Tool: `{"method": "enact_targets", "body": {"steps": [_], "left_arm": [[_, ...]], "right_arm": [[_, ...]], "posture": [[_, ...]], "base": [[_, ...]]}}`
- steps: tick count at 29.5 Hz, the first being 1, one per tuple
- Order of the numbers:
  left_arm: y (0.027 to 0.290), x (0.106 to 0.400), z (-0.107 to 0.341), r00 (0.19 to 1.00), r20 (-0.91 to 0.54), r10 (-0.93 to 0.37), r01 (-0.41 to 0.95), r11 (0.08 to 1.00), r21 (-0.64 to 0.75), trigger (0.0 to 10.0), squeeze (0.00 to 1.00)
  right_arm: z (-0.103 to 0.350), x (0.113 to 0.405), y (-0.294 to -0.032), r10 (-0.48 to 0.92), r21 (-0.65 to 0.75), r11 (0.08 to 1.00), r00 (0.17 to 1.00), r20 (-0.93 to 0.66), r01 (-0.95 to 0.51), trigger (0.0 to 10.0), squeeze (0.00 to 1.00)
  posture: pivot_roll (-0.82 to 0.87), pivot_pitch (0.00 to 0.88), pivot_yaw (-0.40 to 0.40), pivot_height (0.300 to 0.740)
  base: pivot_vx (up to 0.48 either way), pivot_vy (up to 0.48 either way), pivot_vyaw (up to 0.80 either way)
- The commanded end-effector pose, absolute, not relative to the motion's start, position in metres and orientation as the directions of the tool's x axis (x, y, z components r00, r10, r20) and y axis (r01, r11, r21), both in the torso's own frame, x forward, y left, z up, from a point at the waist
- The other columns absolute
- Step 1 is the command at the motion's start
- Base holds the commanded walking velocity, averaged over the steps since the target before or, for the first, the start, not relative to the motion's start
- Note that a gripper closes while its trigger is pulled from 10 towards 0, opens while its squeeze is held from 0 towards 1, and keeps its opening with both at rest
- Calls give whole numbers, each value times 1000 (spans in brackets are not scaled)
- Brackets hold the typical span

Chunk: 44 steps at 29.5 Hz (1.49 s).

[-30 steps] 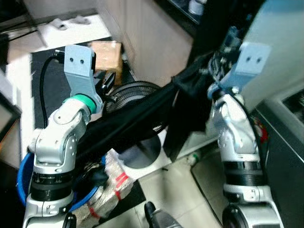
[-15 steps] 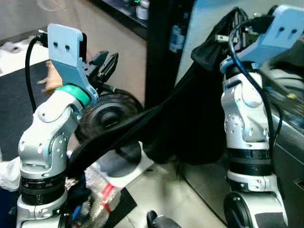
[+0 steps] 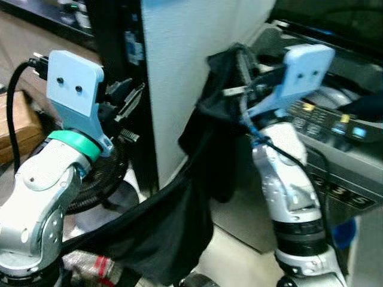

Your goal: Clothes washing

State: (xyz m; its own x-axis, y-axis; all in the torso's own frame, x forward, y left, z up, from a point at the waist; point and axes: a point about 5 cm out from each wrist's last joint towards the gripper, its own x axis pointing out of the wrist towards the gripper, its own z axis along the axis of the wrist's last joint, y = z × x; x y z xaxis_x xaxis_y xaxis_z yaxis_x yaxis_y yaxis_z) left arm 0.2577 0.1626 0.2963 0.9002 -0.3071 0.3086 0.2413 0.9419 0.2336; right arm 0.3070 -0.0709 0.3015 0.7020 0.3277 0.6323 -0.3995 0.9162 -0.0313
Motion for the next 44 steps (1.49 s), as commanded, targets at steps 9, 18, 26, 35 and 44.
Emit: {"method": "enact_targets", "body": {"steps": [9, 18, 26, 35, 44], "left_arm": [[163, 260, 303, 900, 322, -293, 222, 945, 241, 10000, 0], [161, 260, 303, 900, 325, -291, 220, 946, 237, 10000, 0], [159, 263, 301, 902, 312, -299, 234, 945, 229, 10000, 0], [160, 265, 301, 905, 310, -290, 229, 949, 218, 10000, 0], [160, 266, 301, 904, 312, -292, 232, 948, 216, 10000, 0]], "right_arm": [[346, 289, -46, 396, -43, 826, 525, 753, -561, 10000, 0], [358, 292, -46, 346, 22, 810, 509, 788, -586, 10000, 0], [375, 299, -64, 264, 72, 835, 512, 817, -545, 10000, 0], [368, 306, -69, 251, 85, 857, 555, 793, -509, 10000, 0], [370, 306, -68, 255, 79, 855, 546, 798, -513, 10000, 0]], "posture": [[101, 80, 14, 740], [114, 80, 10, 740], [106, 79, 19, 740], [107, 75, 18, 740], [104, 61, 24, 740]], "base": [[0, 0, -800], [0, 0, -800], [0, 0, -800], [0, 0, -800], [0, 0, -800]]}}
